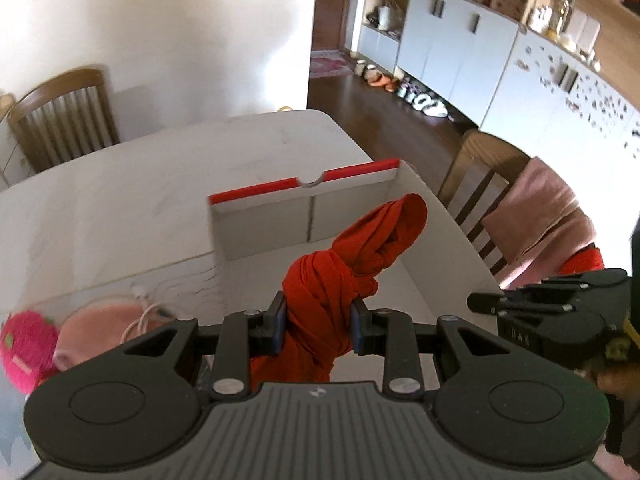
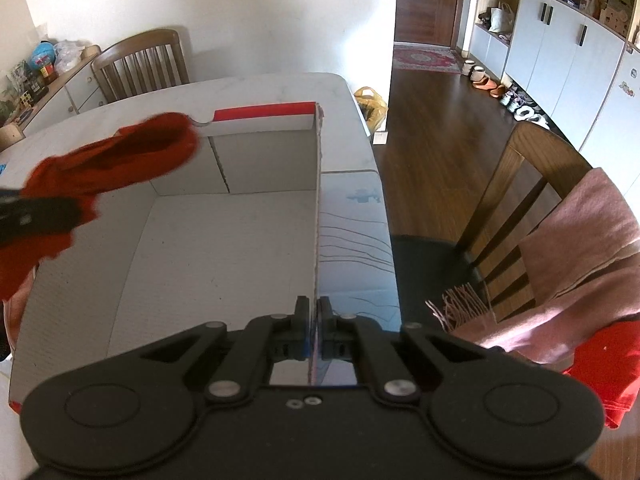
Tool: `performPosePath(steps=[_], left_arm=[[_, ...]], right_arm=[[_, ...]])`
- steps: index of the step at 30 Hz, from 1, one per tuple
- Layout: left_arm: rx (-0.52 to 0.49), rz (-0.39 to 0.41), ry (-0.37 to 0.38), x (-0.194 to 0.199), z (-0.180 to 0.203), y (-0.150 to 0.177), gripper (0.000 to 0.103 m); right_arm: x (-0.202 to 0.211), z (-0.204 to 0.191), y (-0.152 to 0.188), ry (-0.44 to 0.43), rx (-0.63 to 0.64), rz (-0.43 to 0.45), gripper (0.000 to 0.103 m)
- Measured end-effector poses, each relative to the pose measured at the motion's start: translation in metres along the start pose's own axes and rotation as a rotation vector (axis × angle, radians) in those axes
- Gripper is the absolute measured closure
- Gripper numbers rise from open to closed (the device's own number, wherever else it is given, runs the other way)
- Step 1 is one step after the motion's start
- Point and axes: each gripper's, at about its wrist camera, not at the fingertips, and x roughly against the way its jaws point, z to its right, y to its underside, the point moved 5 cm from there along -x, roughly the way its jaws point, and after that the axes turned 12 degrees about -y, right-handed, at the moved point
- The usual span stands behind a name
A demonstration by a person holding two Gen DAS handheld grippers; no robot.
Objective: Organize objects
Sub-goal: 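Carry the red cloth with the left gripper into the white box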
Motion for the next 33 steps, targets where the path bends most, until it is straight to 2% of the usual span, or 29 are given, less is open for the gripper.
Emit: performPosePath(steps=[7,14,23,30,33], left_arm=[[-0.071,-0.040,0.001,-0.035,0.028,-0.016,0.074],[-0.174,-0.105,-0.060,-0.083,0.046,-0.016,0.074],[-0.207,-0.193,-0.077,-0.132,0.050,-0.014,0.073],[-0.209,-0.233,-0.089,-0.149,0.045,-0.009,0.072],[-0.213,-0.243,-0.083,-0.154,0.046,-0.006,0.055]], right_arm=[[0.000,0.001,0.000,-0.002,-0.001,-0.005,0.100],[-0.001,0.002,0.000,-0.008,0.001,-0.011,0.100],[-0.001,0.003,0.000,-0.022,0.003,-0.022,0.099],[-0.003,0.004,-0.003,-0.026,-0.005,-0.027,0.099],[-0.004,0.004,-0.003,-0.024,-0.003,-0.028,0.099]])
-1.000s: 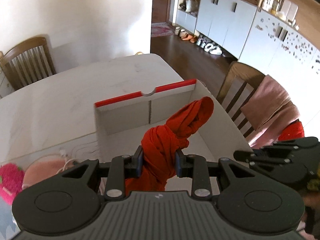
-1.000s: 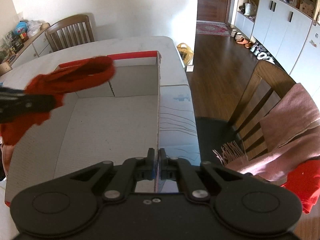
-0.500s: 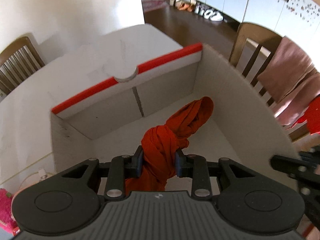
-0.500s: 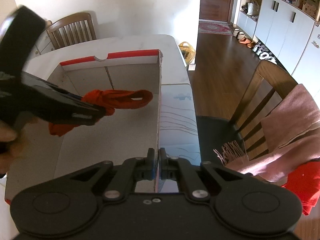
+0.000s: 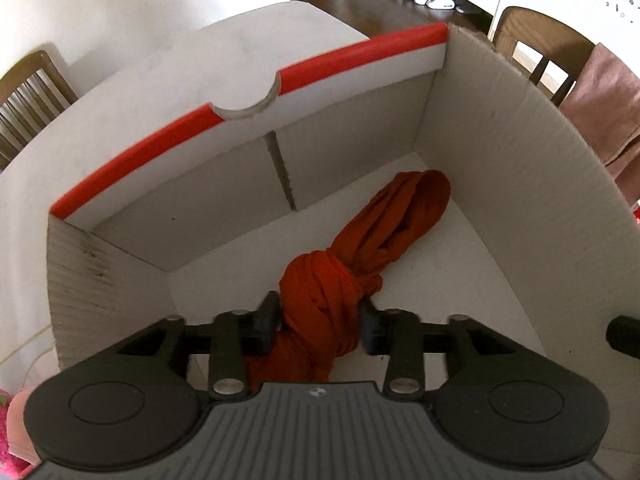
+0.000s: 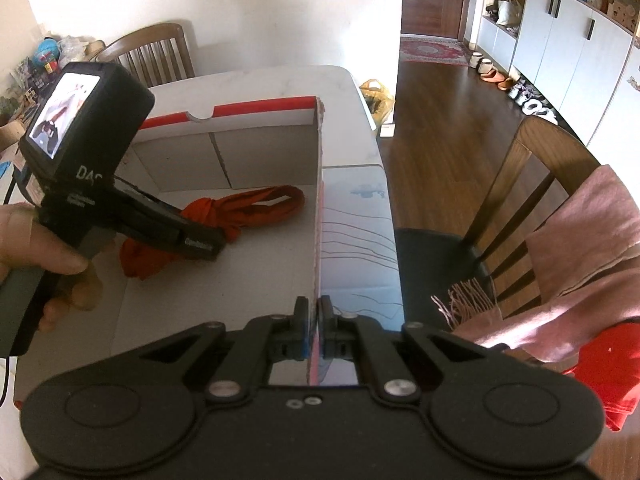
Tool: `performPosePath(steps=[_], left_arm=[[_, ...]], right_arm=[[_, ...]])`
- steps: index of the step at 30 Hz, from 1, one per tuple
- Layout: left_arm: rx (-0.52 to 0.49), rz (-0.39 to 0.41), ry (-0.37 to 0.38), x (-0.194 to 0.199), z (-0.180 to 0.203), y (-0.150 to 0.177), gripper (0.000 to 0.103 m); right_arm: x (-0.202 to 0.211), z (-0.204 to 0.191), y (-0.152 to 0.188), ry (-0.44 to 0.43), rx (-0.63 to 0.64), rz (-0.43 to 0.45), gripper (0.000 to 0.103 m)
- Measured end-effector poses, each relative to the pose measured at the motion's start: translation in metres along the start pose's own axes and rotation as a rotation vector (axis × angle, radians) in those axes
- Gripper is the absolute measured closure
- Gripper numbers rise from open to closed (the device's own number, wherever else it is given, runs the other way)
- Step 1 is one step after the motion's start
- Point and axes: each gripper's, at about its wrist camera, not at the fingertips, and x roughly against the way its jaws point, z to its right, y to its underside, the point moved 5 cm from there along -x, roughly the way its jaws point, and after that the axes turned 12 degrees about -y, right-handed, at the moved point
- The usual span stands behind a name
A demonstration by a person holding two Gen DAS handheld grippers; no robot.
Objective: Organize objects
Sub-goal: 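Carry the red cloth with the left gripper into the white box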
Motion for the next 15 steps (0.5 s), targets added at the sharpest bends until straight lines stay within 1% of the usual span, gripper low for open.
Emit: performPosePath(steps=[1,2,4,9,15], left_arm=[[-0.002,-0.002,-0.006,-0.001,0.000,0.000,0.044],[0.001,0.001,-0.010,-0.001,-0.001,0.001,0.037],[0.011,0.015,-0.003,0.001,-0.002,0.002,0.032],[0.036,0.016,0.016,0.007,-0.008,0.002,0.031],[0.068,0.047,0.048,0.025,-0.019,0.009,0.031]], right_arm=[[-0.001,0.000,0.000,0.001,0.000,-0.001,0.099],[-0.001,0.000,0.000,0.000,0.000,-0.001,0.100],[-0.001,0.000,0.000,0.001,0.002,-0.002,0.100],[-0.001,0.002,0.000,-0.001,-0.006,-0.004,0.100],[-0.002,0.003,0.000,-0.001,-0.007,-0.006,0.100]])
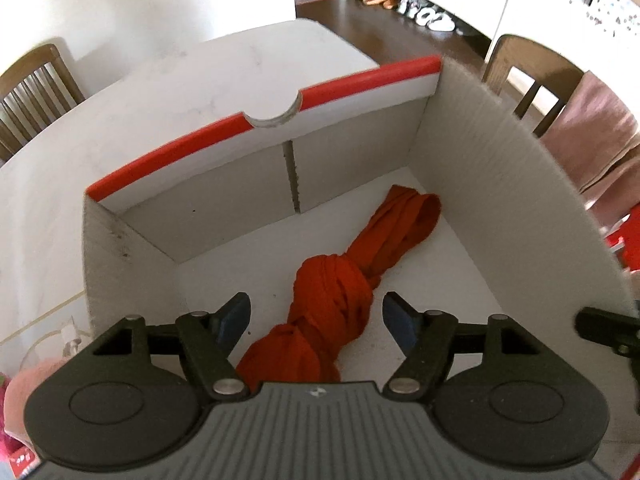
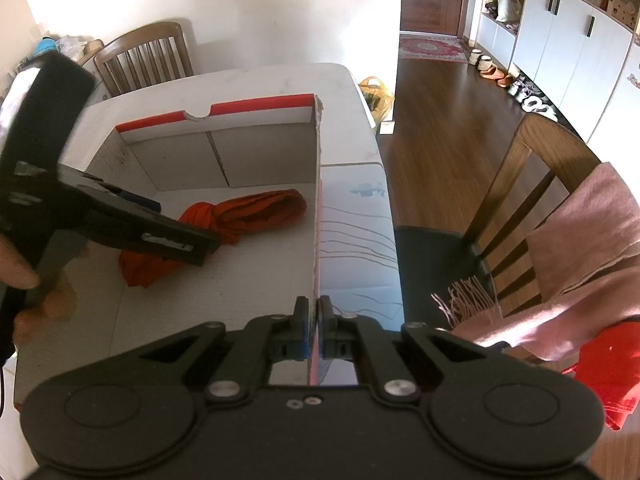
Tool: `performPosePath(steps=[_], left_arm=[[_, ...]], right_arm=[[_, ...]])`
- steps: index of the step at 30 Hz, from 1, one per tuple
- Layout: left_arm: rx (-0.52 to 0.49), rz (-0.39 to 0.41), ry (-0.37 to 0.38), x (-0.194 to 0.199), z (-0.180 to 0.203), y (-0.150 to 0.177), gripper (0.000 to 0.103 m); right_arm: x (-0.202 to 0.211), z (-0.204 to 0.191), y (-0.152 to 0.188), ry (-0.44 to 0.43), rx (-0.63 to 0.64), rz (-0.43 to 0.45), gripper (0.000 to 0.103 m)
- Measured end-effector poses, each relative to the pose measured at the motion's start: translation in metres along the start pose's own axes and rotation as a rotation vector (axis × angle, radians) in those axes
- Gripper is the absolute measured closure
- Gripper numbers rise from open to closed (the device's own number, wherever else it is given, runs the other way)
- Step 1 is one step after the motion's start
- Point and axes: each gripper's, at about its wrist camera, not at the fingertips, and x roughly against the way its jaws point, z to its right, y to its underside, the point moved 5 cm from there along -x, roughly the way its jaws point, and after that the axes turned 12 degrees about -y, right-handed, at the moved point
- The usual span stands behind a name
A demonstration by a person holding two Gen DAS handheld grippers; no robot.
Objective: Organize objects
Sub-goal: 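Carry the red cloth with the left gripper into the white box, then open the left gripper to drop the red cloth in the box, then move the left gripper back and grasp the pink fuzzy ball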
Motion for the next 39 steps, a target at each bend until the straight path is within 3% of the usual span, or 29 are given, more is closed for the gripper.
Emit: performPosePath(steps=[12,24,27,39], left_arm=[[0.052,0.120,0.037,0.066,-0.008,0.007,0.031],[0.119,0.241,0.030,0.130,-0.046,0.048,0.031],[0.148,0.266,0.018,0.141,-0.061,0.061,0.025],[0.220,0.269,-0.059,0.151,-0.120,0.109,0.023]], right_arm=[[0.000,-0.001,0.000,-0.001,0.009,-0.005,0.100],[0.000,-0.004,0.000,0.011,0.038,-0.011,0.100],[0.000,-0.006,0.000,0.020,0.042,-0.010,0.100],[-0.006,-0.009,0.006,0.060,0.049,-0.011,0.100]])
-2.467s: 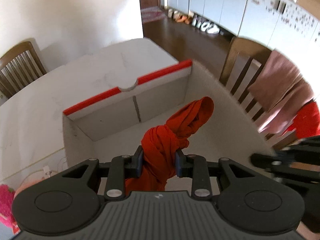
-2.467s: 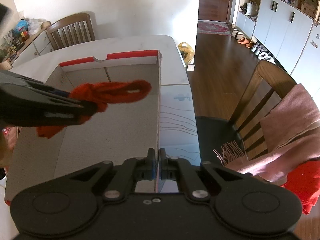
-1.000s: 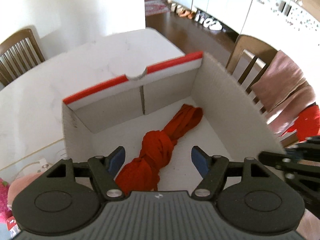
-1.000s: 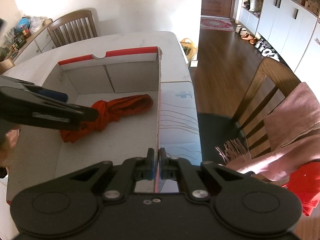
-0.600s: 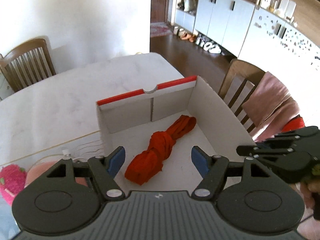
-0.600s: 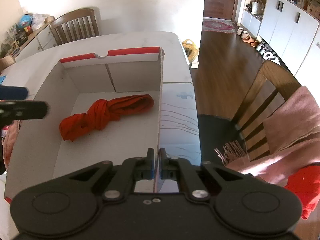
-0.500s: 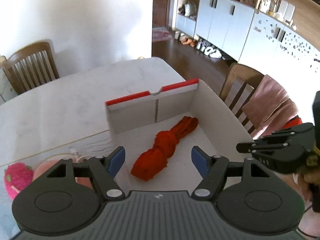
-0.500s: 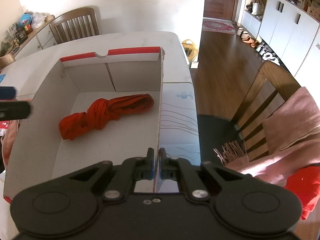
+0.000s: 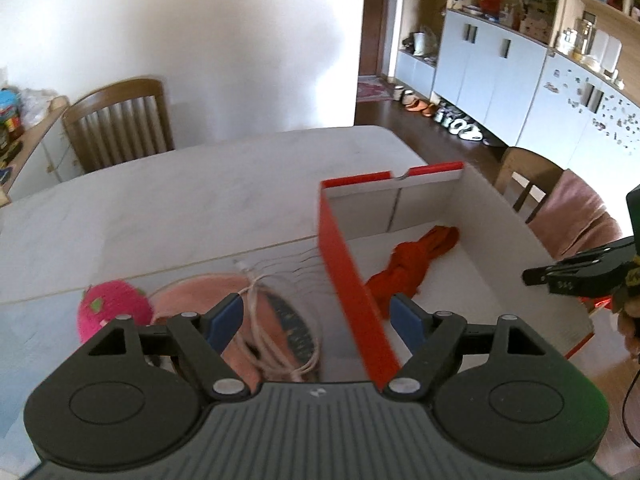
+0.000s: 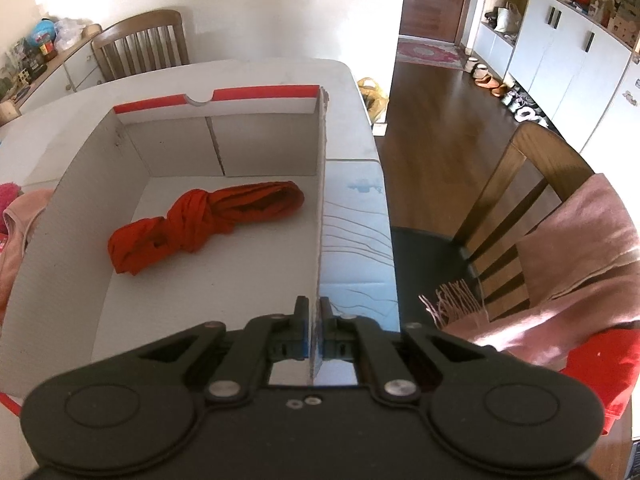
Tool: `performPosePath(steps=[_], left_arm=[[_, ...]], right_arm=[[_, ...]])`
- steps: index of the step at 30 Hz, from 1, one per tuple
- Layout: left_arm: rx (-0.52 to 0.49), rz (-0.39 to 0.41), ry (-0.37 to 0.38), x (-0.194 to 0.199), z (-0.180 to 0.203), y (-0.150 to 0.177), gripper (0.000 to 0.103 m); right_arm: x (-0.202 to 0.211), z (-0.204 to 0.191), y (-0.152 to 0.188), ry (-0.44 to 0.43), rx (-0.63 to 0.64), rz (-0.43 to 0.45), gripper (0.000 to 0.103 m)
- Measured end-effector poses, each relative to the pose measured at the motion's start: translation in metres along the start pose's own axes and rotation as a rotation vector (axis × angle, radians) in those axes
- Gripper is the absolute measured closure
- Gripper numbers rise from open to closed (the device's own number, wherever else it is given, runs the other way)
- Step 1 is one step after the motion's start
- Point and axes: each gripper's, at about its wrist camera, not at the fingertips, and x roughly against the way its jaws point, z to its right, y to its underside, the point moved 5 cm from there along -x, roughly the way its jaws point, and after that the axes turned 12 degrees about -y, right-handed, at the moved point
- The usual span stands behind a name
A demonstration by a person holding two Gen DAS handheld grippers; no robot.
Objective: Organize objects
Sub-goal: 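Move the left gripper back and grasp the pink fuzzy ball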
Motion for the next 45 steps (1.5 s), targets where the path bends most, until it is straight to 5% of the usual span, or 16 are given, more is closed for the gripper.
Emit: performPosePath(steps=[9,17,31,45], left_arm=[[0.042,-0.010,-0.007,-0.003,-0.042,0.014,0.018],[0.068,0.005,-0.053,-0.018,-0.087,0.019,0.002],[0.144,-0.064,-0.216,-0.101,-0.181,0.014,0.000],[0.134,-0.154,-0.211,-0.164,-0.187,0.031,0.000]], right_arm=[[0.000,-0.002,-0.001,0.024,-0.009,-0.005,0.101],[-0.001,-0.003,-0.003,0.043,-0.017,-0.024,0.101],[-0.004,-0.006,-0.006,0.078,-0.015,-0.051,0.100],[-0.006,-0.007,-0.008,0.103,-0.019,-0.063,0.098]])
